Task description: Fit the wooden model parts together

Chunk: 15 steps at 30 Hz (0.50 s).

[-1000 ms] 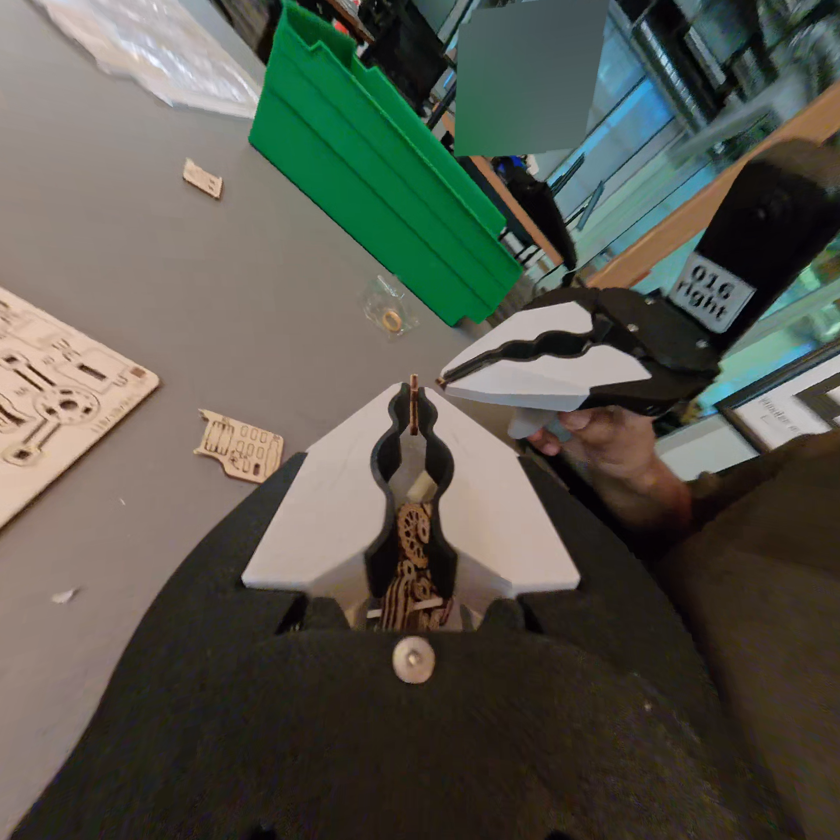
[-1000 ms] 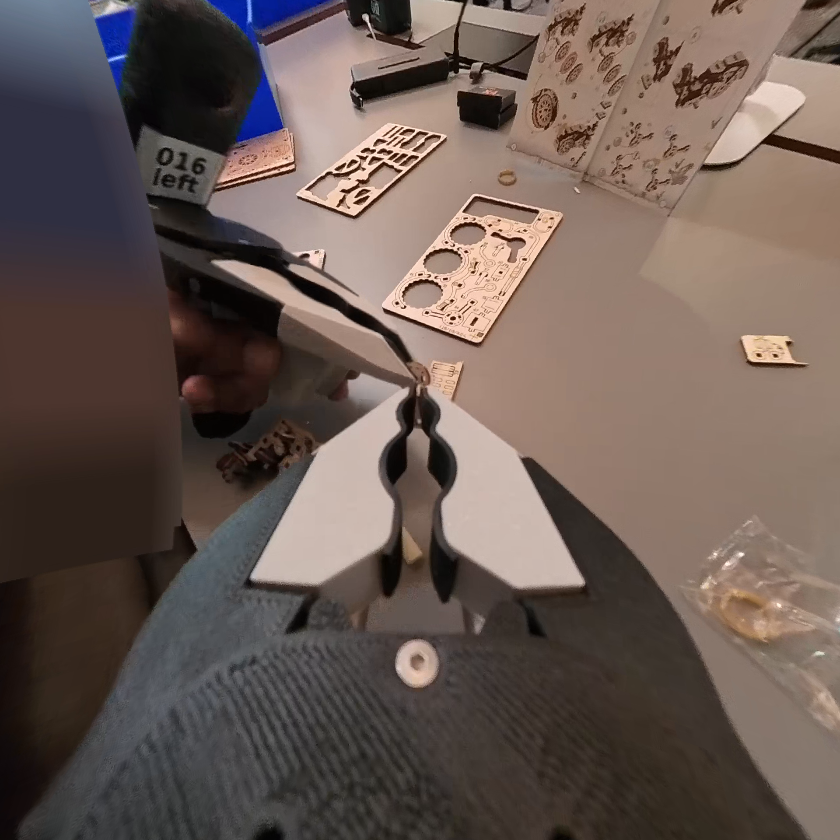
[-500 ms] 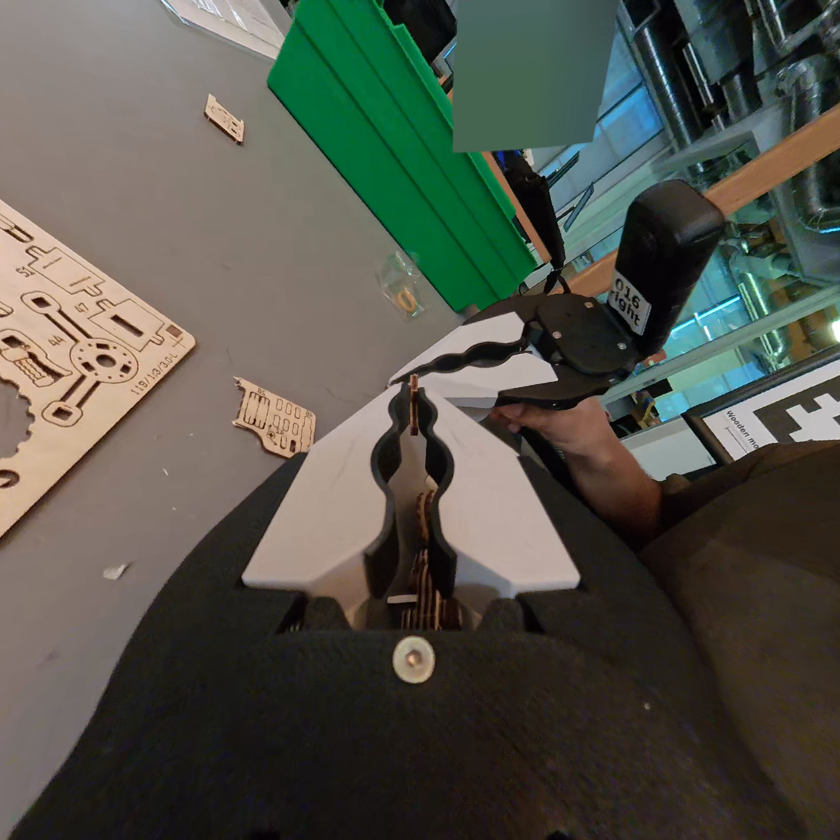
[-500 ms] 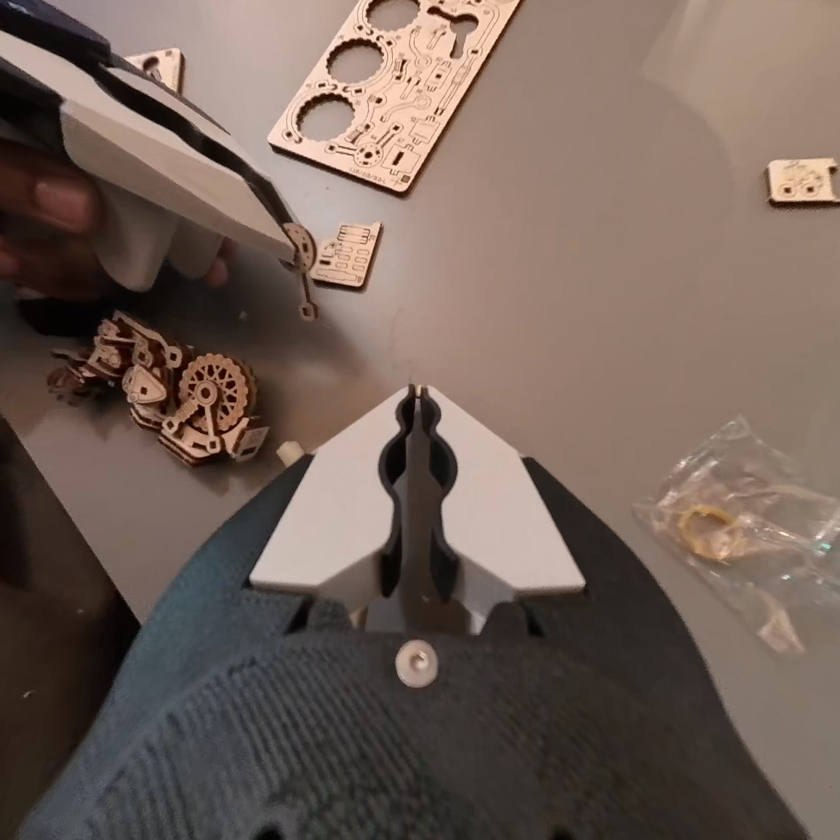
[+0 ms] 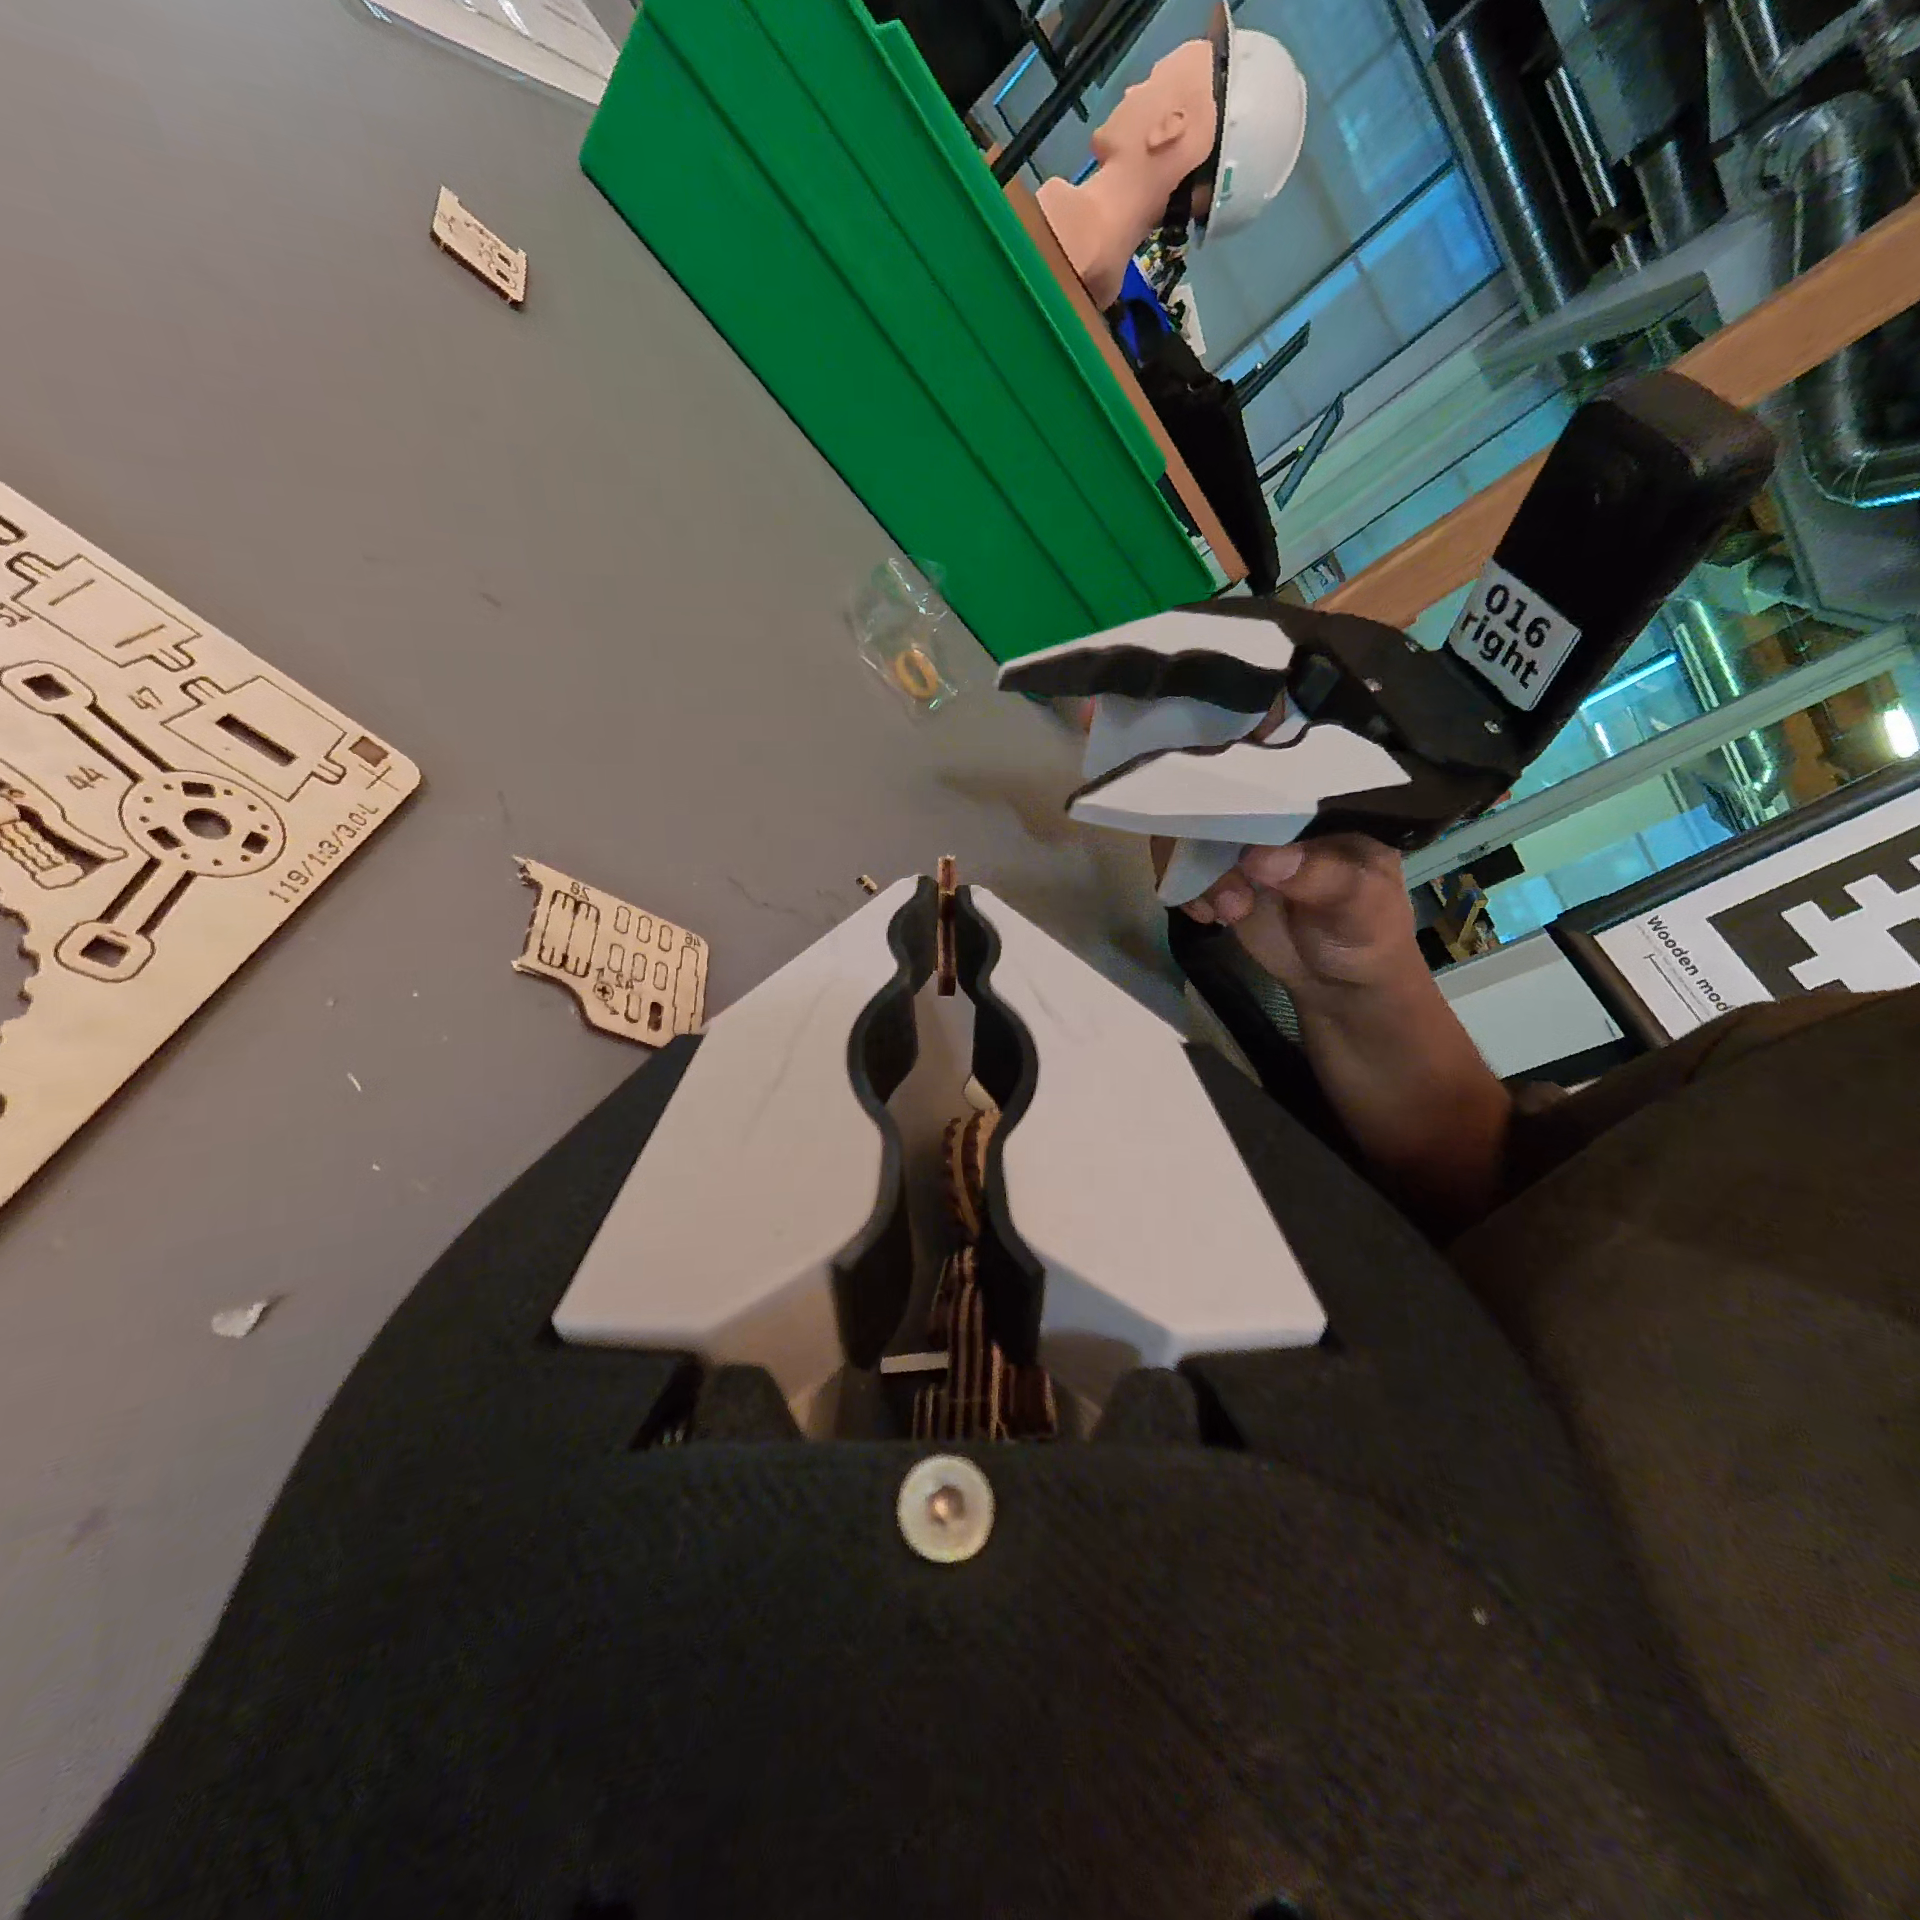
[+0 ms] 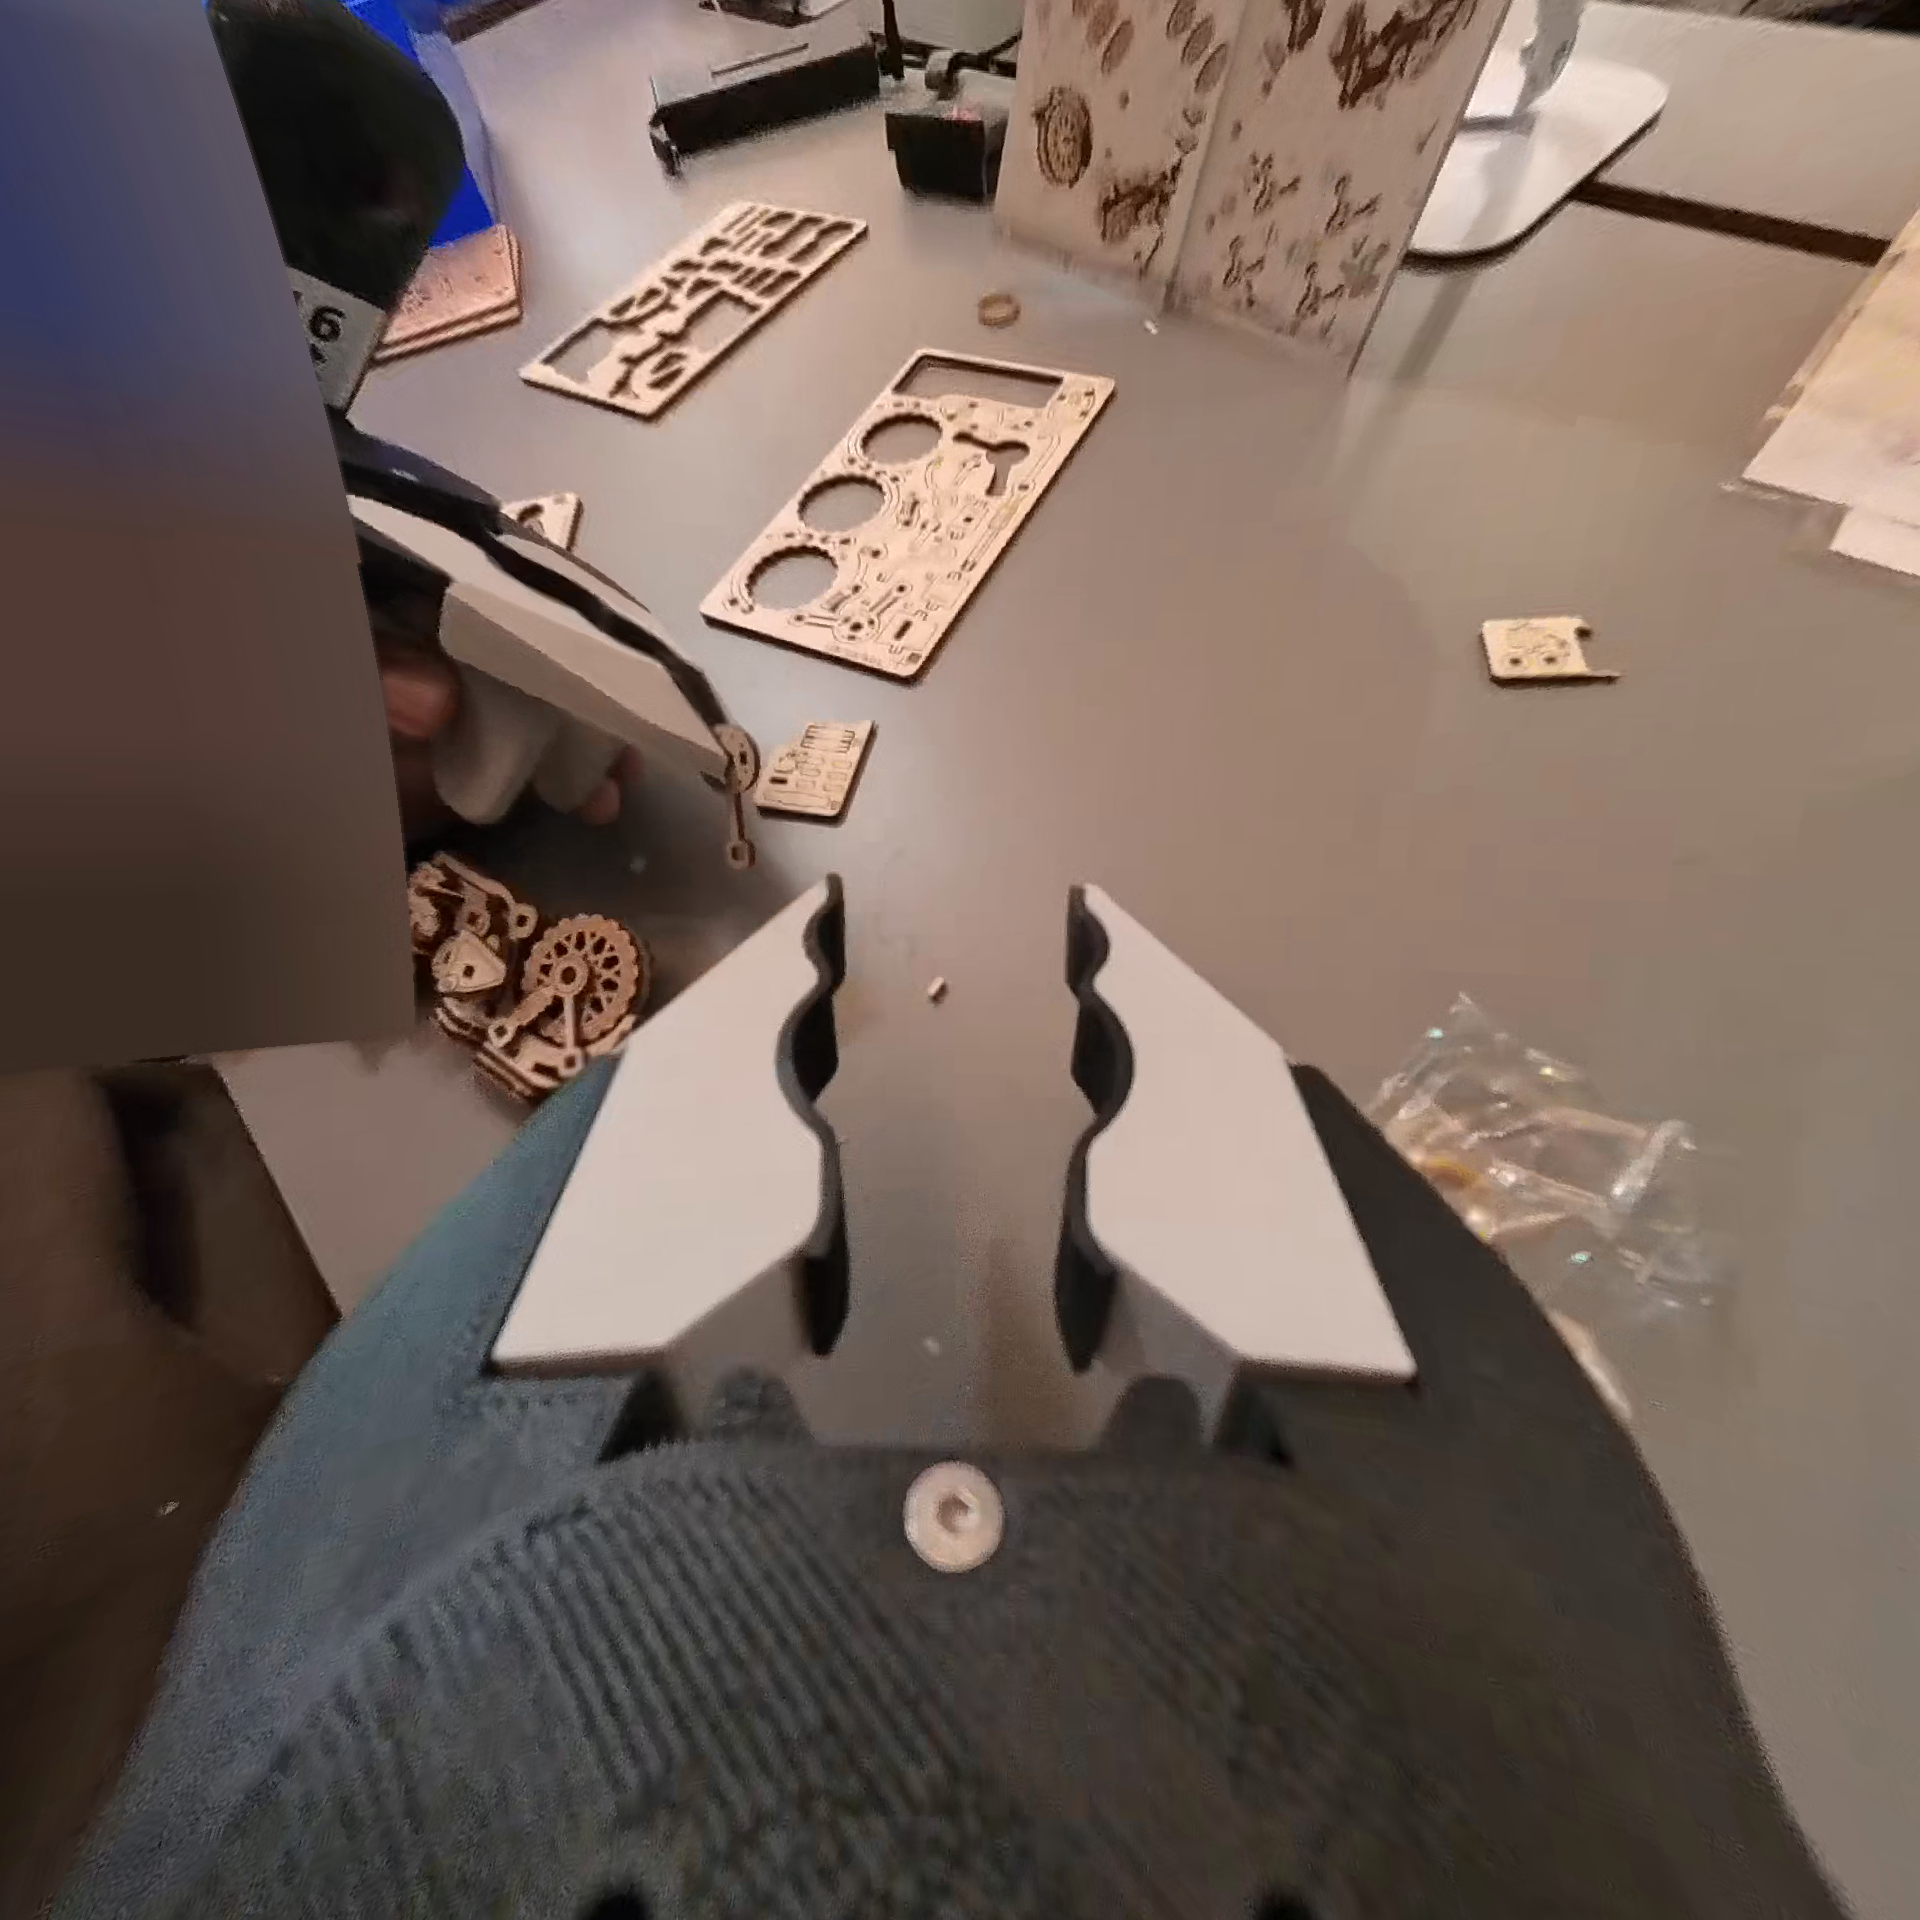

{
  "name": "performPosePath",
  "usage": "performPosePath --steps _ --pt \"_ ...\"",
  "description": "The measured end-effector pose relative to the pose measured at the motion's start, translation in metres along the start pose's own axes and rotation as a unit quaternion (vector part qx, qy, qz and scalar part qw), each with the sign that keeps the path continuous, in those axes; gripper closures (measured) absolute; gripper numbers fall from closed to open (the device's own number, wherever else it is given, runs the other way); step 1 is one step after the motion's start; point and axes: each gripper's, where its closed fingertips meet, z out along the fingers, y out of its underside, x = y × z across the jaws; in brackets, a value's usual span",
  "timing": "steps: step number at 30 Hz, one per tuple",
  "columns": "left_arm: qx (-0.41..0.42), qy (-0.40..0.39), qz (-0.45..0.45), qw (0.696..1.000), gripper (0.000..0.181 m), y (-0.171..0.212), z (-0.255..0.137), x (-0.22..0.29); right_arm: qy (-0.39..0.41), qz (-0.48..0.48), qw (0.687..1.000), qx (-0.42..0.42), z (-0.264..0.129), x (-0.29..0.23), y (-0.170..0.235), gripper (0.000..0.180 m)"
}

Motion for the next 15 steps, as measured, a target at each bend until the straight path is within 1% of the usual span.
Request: performPosePath --steps 1,3,4,6,8,12,15 --pt "0.0 0.0 0.0 1.0 0.181 0.0 0.0 0.0 -0.004 0.005 1.0 -0.004 0.0 -0.002 0.004 0.137" --pt "-0.001 0.0 -0.001 1.0 0.181 0.0 0.0 0.0 -0.012 0.013 0.999 -0.039 0.008 -0.009 0.021 0.137" --pt "-0.001 0.0 -0.001 1.0 0.181 0.0 0.0 0.0 -0.006 0.016 0.998 -0.064 0.013 -0.011 0.031 0.14" --pt "-0.001 -0.001 0.001 1.0 0.181 0.0 0.0 0.0 0.032 0.013 0.994 -0.101 0.019 -0.006 0.044 0.15" --pt "-0.001 -0.001 0.002 1.0 0.181 0.0 0.0 0.0 0.057 -0.004 0.993 -0.102 0.022 -0.002 0.044 0.156" --pt "-0.003 -0.002 0.002 1.0 0.18 0.001 0.001 0.0 0.071 -0.042 0.989 -0.121 0.03 -0.004 0.05 0.158" --pt "-0.003 -0.001 0.003 1.0 0.181 0.001 0.001 0.0 0.082 -0.059 0.988 -0.117 0.033 -0.004 0.049 0.164"
